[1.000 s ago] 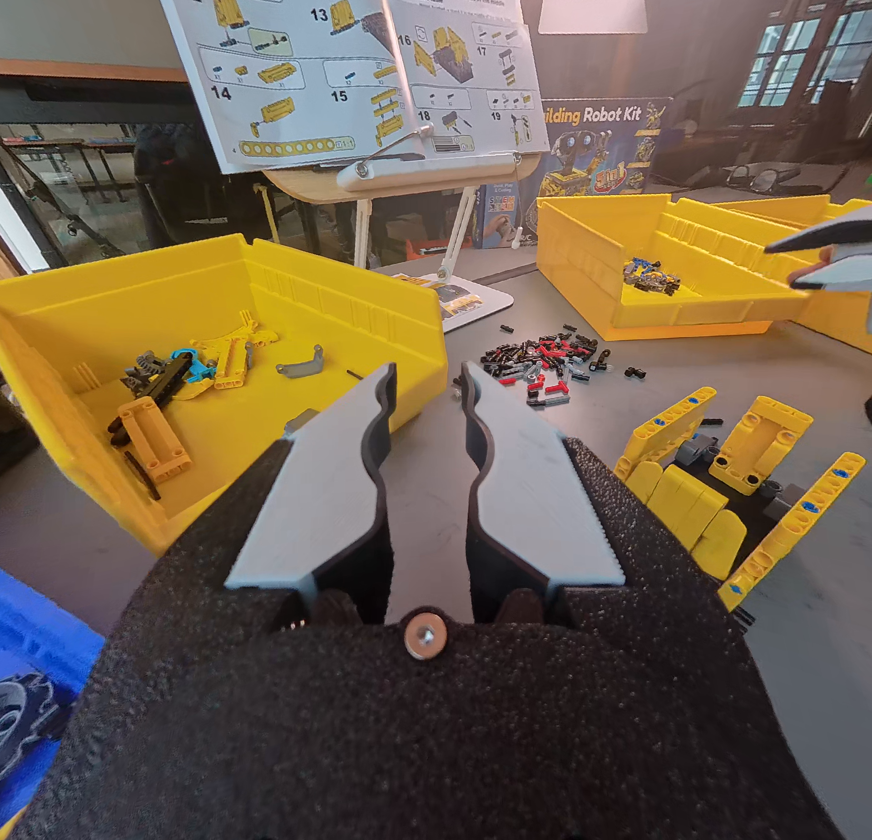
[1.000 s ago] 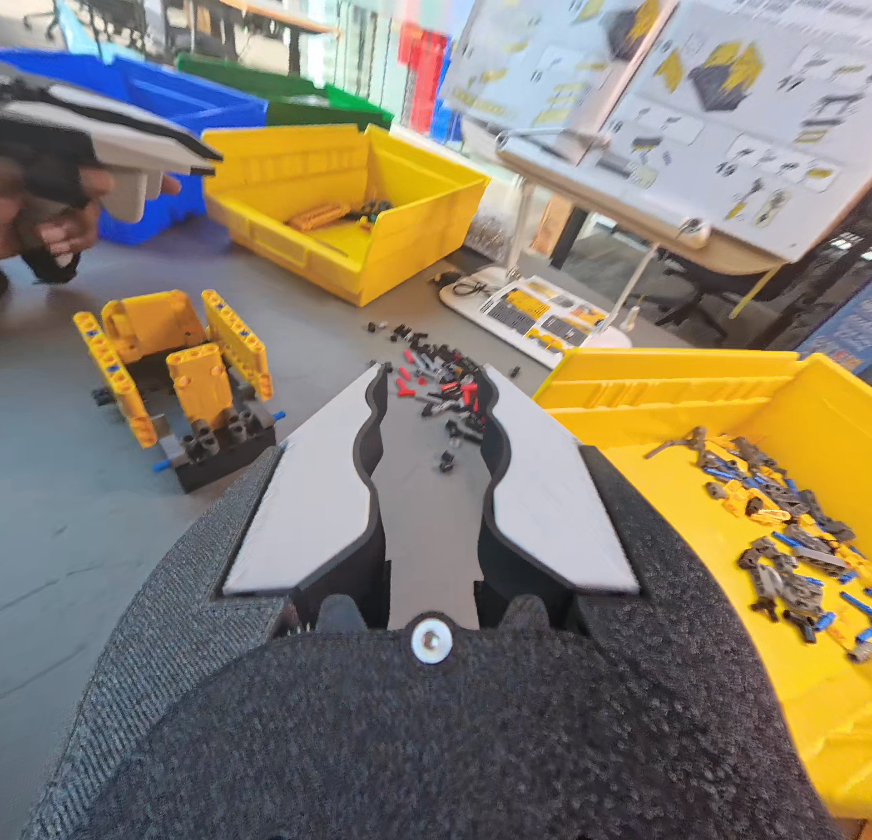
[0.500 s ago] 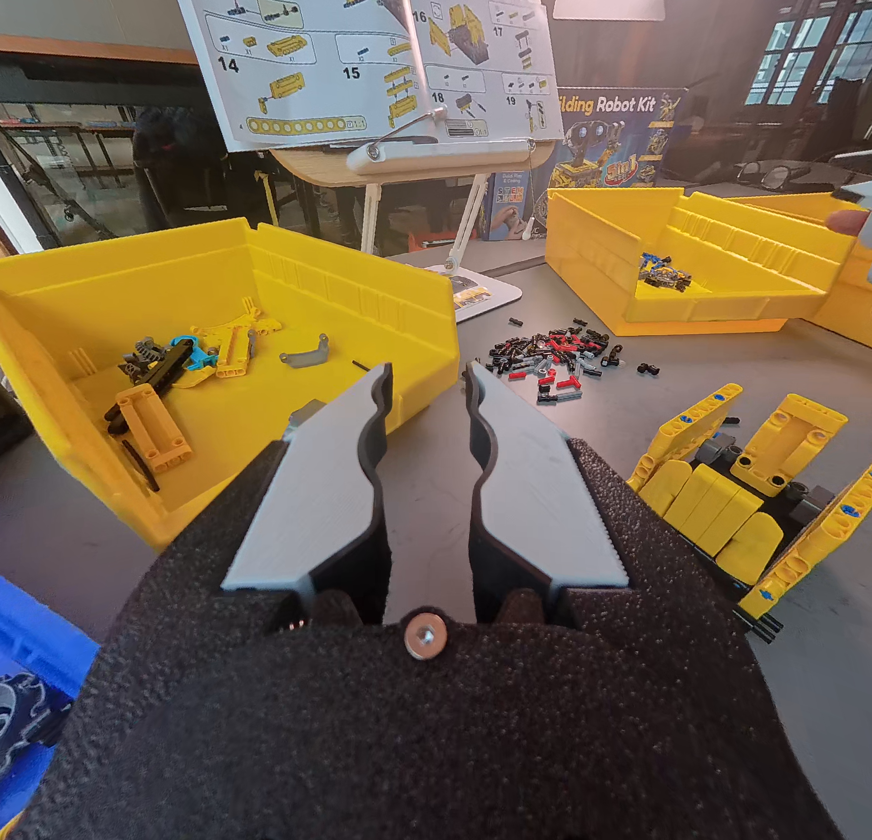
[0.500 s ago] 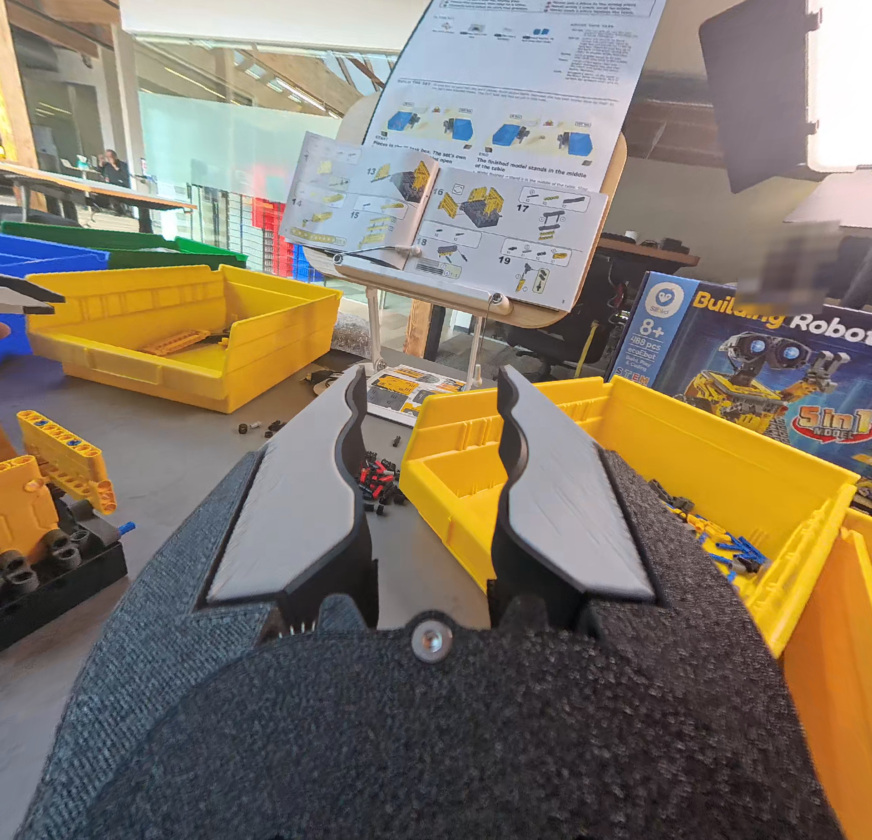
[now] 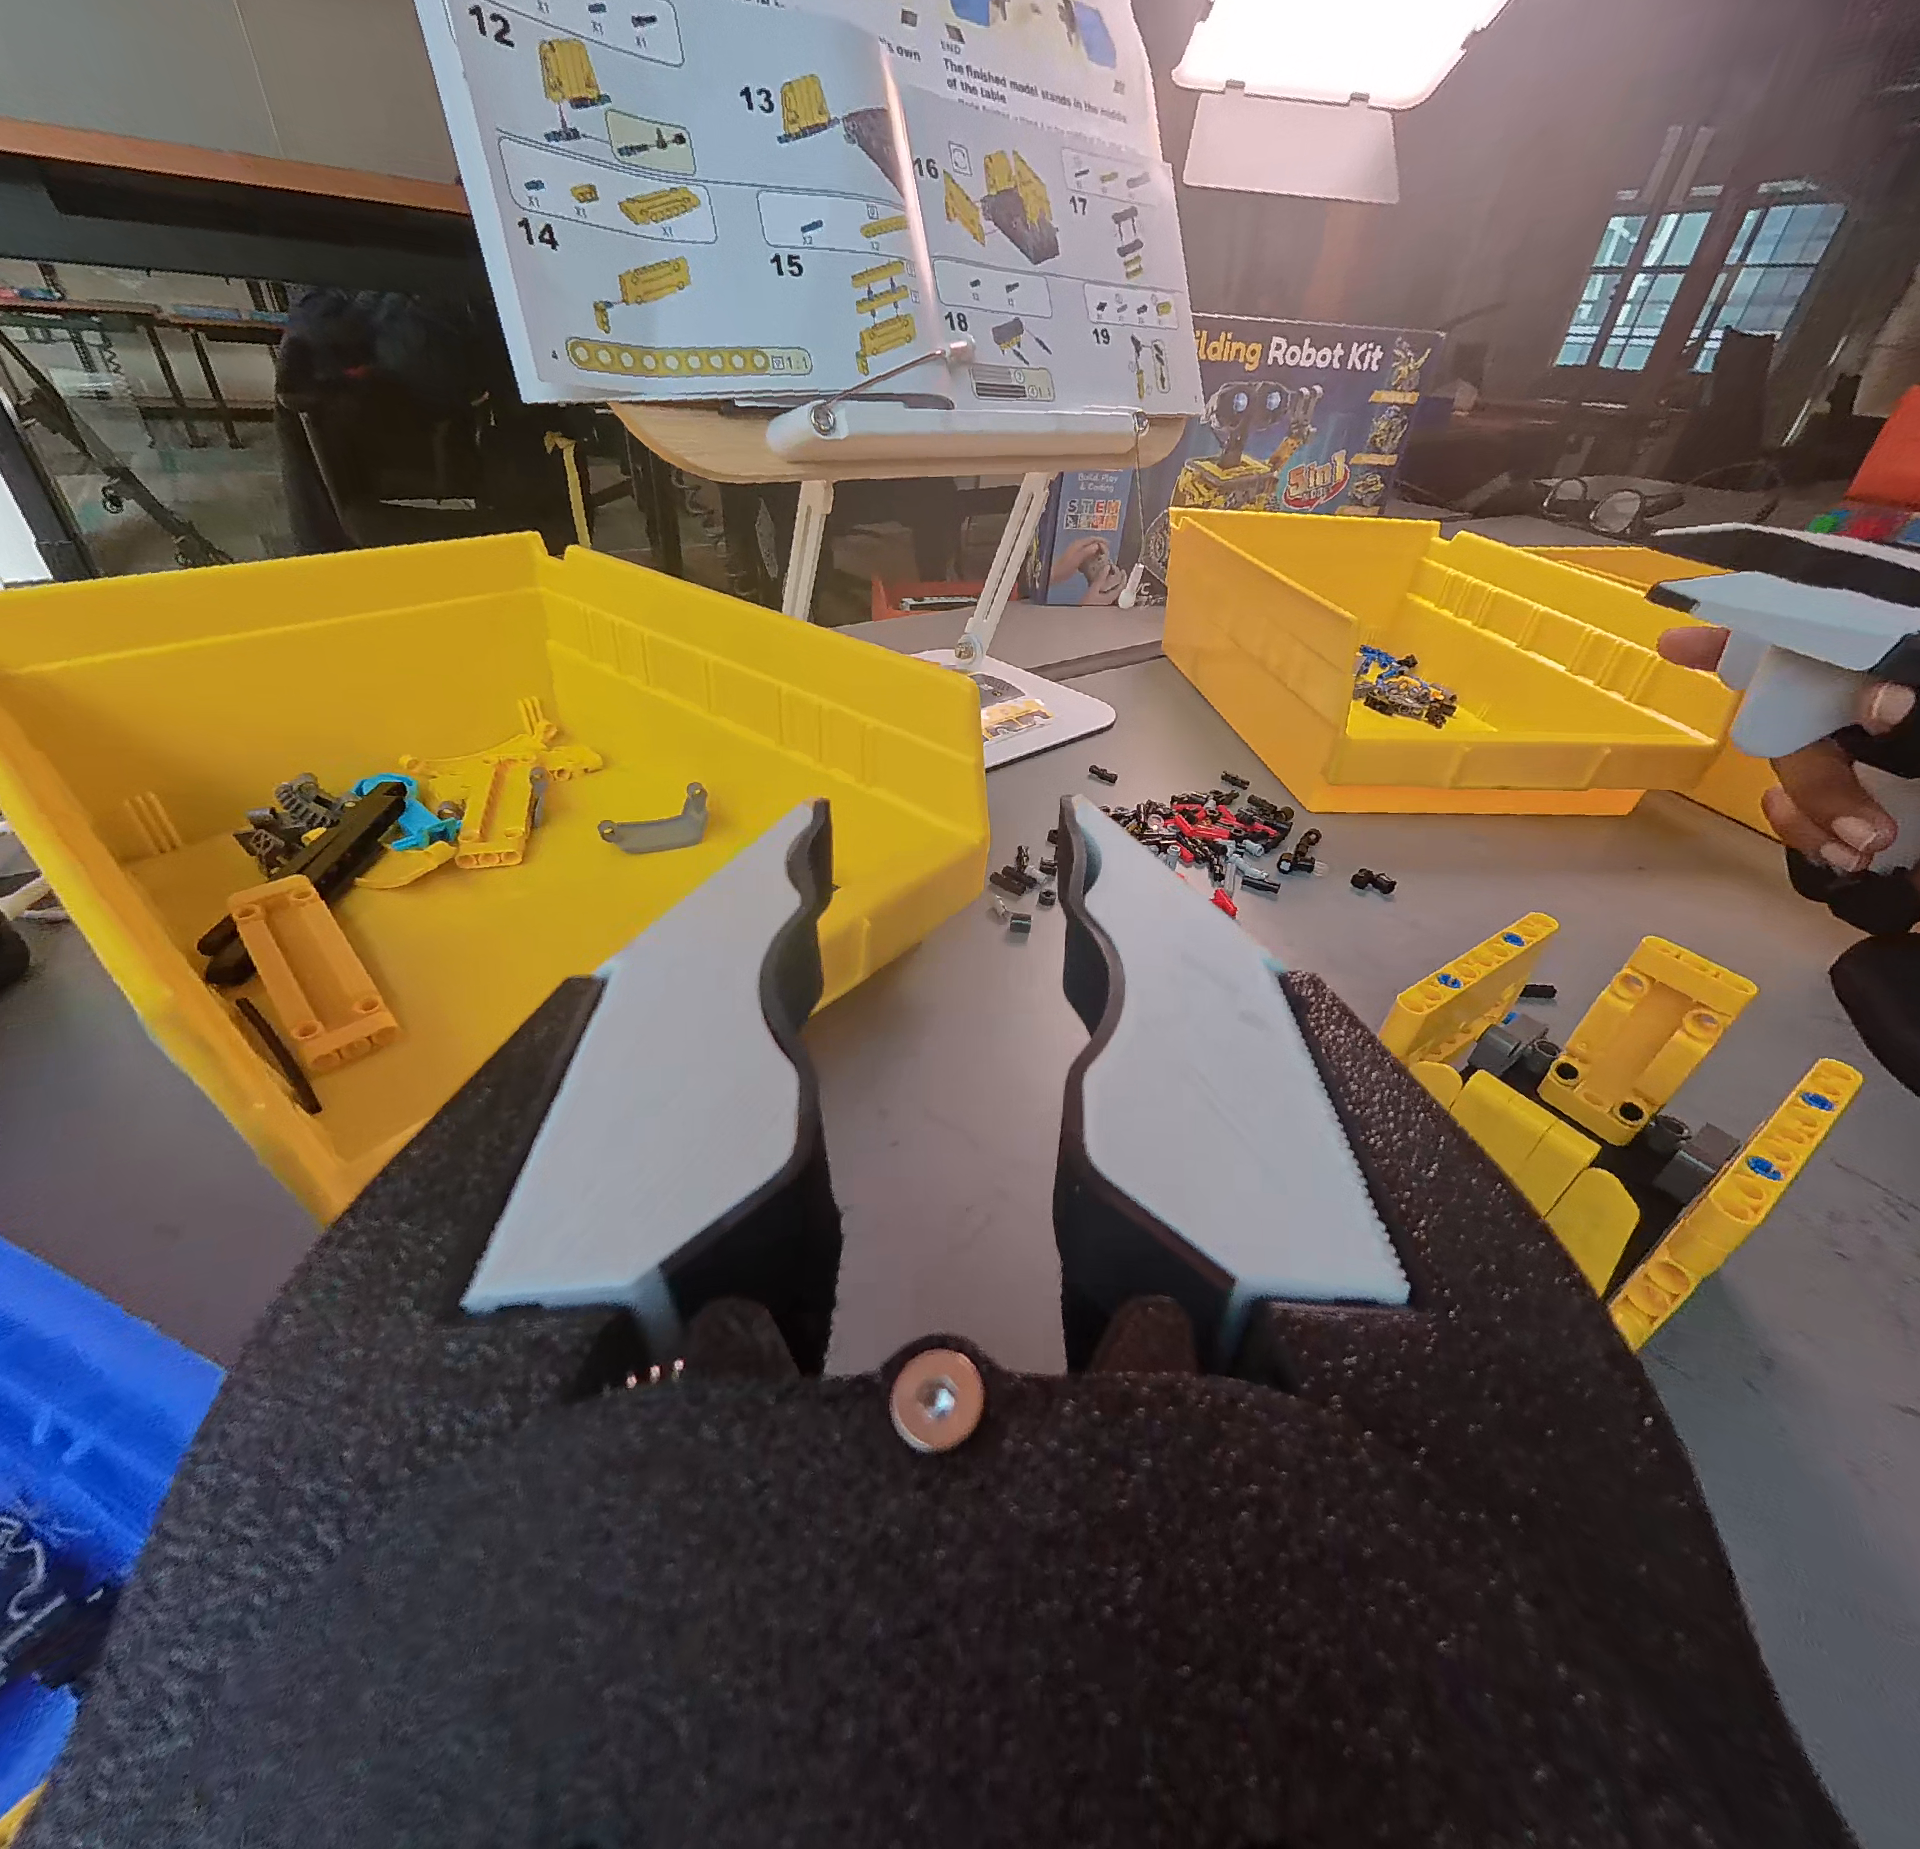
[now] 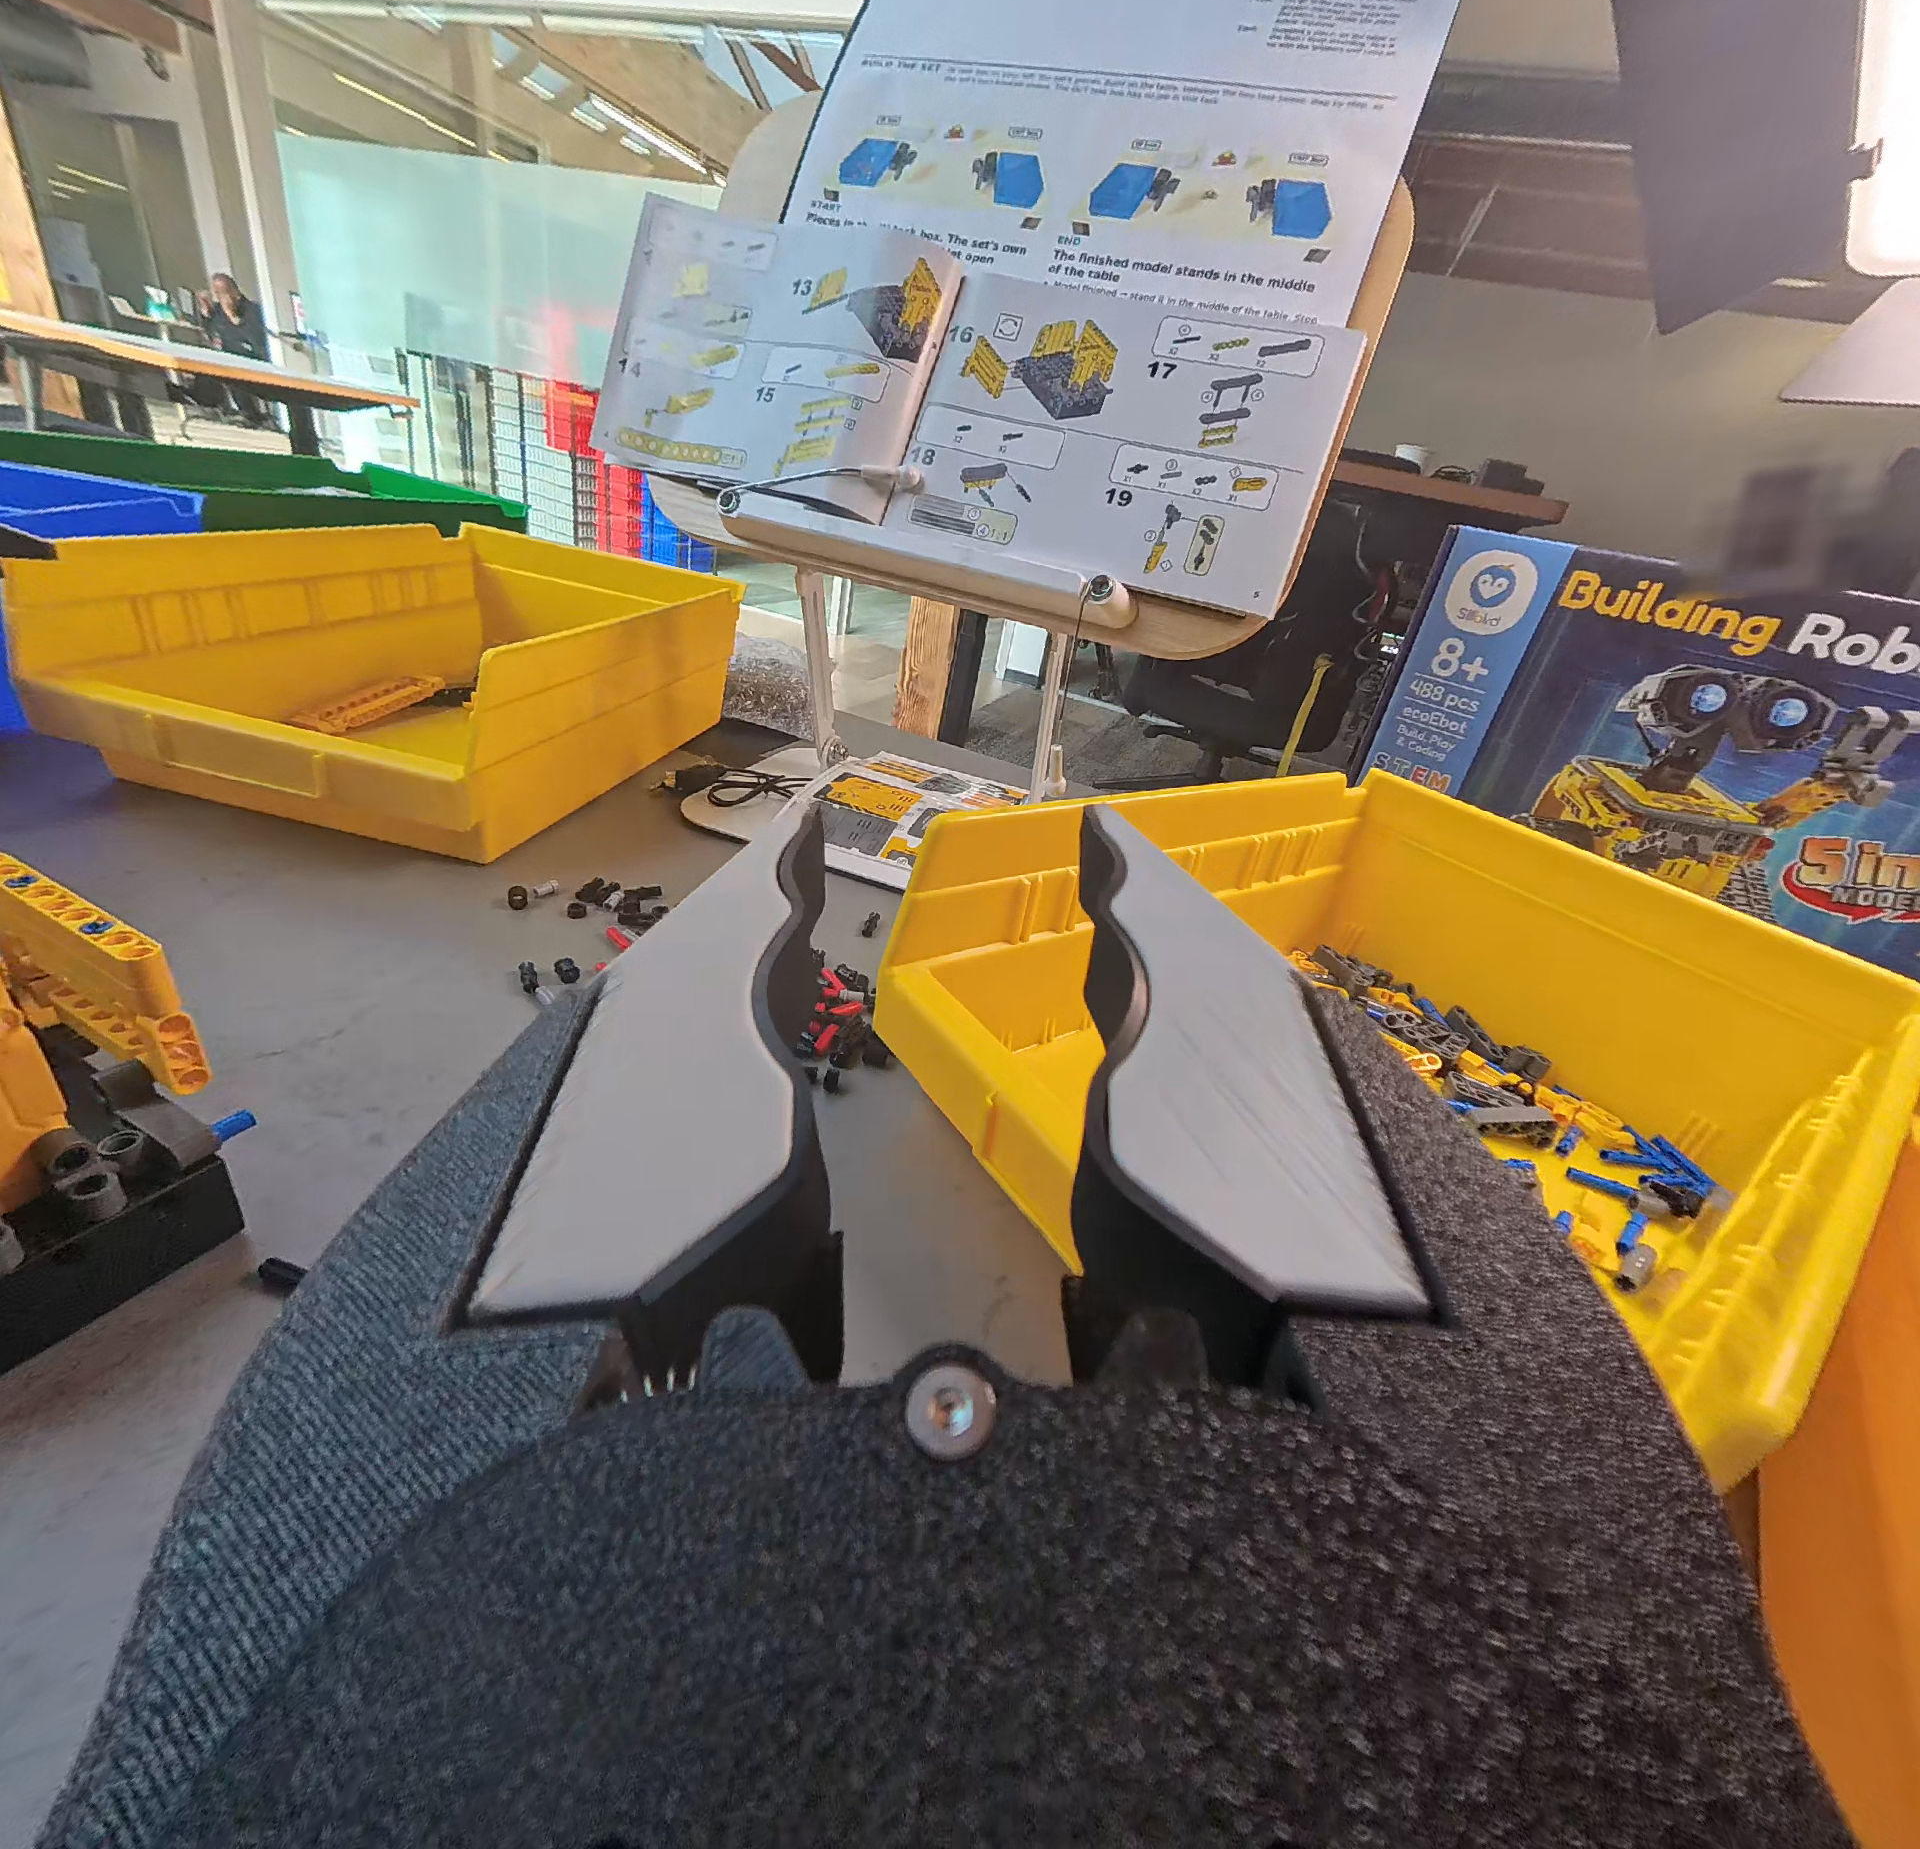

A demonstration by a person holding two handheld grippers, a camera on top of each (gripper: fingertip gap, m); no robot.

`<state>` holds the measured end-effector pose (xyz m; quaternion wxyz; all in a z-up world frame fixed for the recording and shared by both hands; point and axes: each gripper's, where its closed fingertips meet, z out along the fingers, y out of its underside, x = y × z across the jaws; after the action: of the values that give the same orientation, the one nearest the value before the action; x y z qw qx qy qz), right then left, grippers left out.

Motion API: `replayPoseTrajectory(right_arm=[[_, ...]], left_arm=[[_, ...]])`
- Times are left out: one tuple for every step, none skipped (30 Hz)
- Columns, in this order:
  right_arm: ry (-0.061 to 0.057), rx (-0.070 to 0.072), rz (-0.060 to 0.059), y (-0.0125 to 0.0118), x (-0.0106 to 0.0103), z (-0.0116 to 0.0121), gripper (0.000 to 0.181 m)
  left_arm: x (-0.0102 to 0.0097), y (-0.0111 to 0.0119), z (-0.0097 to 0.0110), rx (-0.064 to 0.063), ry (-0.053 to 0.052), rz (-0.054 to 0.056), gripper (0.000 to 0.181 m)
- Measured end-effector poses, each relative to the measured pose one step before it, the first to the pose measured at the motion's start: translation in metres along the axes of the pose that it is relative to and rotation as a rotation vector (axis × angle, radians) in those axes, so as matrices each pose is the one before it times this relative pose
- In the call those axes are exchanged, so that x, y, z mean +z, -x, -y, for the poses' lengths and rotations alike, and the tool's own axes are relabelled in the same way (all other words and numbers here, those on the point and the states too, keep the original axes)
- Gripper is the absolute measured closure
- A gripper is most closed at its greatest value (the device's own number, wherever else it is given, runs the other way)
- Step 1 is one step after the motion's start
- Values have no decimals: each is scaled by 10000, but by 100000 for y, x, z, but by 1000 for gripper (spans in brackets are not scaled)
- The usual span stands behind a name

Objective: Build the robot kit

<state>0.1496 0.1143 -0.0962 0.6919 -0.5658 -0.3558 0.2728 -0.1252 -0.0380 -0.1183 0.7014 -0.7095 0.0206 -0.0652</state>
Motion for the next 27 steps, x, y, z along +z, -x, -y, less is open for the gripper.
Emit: replayPoseTrajectory(right_arm=[[24, -8, -8, -7, 26, -46, 133], [10, 1, -11, -28, 4, -28, 134], [4, 7, -22, -54, 6, -22, 135], [6, 10, -16, -51, -2, -15, 136], [18, 21, -18, -63, 28, -49, 137], [22, 34, -25, -87, 30, -49, 137], [15, 38, -43, -108, 21, -37, 137], [29, 41, -55, -131, 31, -61, 137], [41, 56, -50, -135, 28, -81, 137], [38, 50, -88, -191, 16, -75, 137], [34, 55, -64, -167, 19, -70, 136], [53, 69, -85, -195, 26, -100, 136], [101, 51, -140, -287, 35, -169, 136], [124, 51, -120, -265, 53, -224, 136], [133, 76, -122, -283, 54, -238, 136], [105, 92, -100, -262, 55, -187, 136], [73, 109, -70, -221, 52, -140, 136], [74, 104, -77, -239, 45, -149, 137], [79, 90, -102, -257, 44, -140, 137], [79, 79, -90, -232, 46, -147, 137], [77, 84, -38, -147, 43, -140, 137], [113, 75, -77, -194, 75, -198, 137], [134, 53, -72, -196, 68, -214, 137], [93, 69, -4, -82, 49, -155, 136], [61, 64, -15, -96, -6, -79, 136], [28, 44, -4, -82, -40, -24, 136], [-9, 58, 26, -36, -35, 17, 136]], left_arm=[[-32, -18, 68, -10, -27, -9, 139], [-30, 0, 37, -16, -19, -9, 139], [-18, 18, 16, -23, -9, -2, 139], [-32, 50, -5, -30, -8, 11, 139], [-21, 46, 9, -40, -10, 5, 139], [-29, 29, 20, -45, -11, 3, 139], [-43, 41, 49, -30, -18, 14, 139], [-36, 38, 43, -13, -8, 25, 139], [-32, 62, 15, -11, 12, 33, 139], [-32, 87, -15, -17, 27, 52, 139], [-33, 154, -42, -18, 39, 92, 139], [-24, 171, -67, -9, 57, 105, 139], [-5, 144, -87, -8, 59, 76, 139], [-8, 91, -65, -24, 35, 47, 140], [4, 56, -32, -35, 19, 27, 139], [9, 41, -34, -25, 27, 19, 139], [7, 34, -43, -8, 32, 27, 139], [-11, 46, -25, 5, 31, 46, 139], [-24, 33, 16, 23, 21, 45, 140], [-32, 8, 34, 44, 6, 38, 140], [-42, 7, 70, 63, -7, 44, 140], [-21, 6, 28, 80, 8, 53, 140], [23, 12, -61, 95, 60, 60, 140], [68, -2, -169, 103, 98, 48, 140], [118, -63, -218, 101, 115, 17, 140], [139, -138, -274, 96, 145, -21, 139], [158, -156, -310, 93, 177, -26, 138]])
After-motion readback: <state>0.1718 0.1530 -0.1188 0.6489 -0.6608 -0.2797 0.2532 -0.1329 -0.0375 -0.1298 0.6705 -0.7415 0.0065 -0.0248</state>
